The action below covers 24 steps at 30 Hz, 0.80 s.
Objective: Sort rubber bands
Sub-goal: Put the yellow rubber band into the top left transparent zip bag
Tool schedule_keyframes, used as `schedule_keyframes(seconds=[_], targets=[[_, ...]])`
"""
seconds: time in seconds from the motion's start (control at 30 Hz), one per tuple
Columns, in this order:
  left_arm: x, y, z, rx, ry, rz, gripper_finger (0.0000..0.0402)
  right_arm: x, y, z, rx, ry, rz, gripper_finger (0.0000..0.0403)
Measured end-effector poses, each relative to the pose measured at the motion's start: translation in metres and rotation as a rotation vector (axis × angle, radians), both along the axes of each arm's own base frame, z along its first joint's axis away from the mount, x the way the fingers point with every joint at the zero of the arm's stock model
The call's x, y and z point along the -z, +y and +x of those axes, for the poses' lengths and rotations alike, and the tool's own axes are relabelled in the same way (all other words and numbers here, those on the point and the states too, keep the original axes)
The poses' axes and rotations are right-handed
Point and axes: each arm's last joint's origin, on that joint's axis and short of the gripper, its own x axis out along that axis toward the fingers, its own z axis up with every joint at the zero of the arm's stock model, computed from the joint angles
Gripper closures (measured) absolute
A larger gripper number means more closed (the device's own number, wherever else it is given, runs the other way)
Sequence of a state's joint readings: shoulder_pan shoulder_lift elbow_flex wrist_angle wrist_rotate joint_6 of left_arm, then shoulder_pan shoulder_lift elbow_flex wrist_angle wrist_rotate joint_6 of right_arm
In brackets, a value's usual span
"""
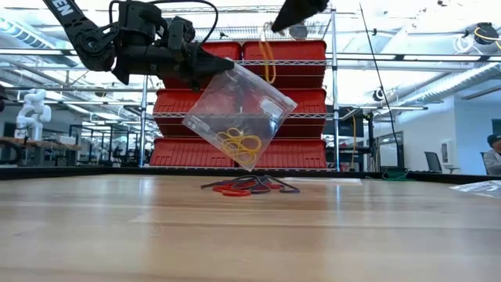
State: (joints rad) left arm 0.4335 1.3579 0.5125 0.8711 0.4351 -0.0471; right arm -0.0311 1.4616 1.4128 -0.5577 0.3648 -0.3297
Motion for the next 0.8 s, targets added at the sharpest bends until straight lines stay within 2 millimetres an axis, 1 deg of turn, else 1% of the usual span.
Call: schedule_keyframes(seconds=[0.1, 0.3, 0.7, 0.8], targets=[[0.000, -0.002, 0.001, 0.007, -0.001, 0.001, 0.0401, -0.007, -0.004, 0.000, 0.017, -0.017, -0.013, 0.0403], [-0.002, -0.008, 0.003, 0.031, -0.015, 0.006, 0.0401, -0.006, -0.014, -0.001, 0.046, -0.014, -0.010, 0.0403], [-0.006, -0.009, 0.003, 0.020, -0.060, 0.001, 0.0401, -0.006, -0.013, -0.001, 0.050, -0.019, 0.005, 0.0403], [-0.006, -0.009, 0.003, 0.019, -0.060, 0.000, 0.0401, -0.003, -0.014, 0.001, 0.052, -0.009, 0.008, 0.0403]])
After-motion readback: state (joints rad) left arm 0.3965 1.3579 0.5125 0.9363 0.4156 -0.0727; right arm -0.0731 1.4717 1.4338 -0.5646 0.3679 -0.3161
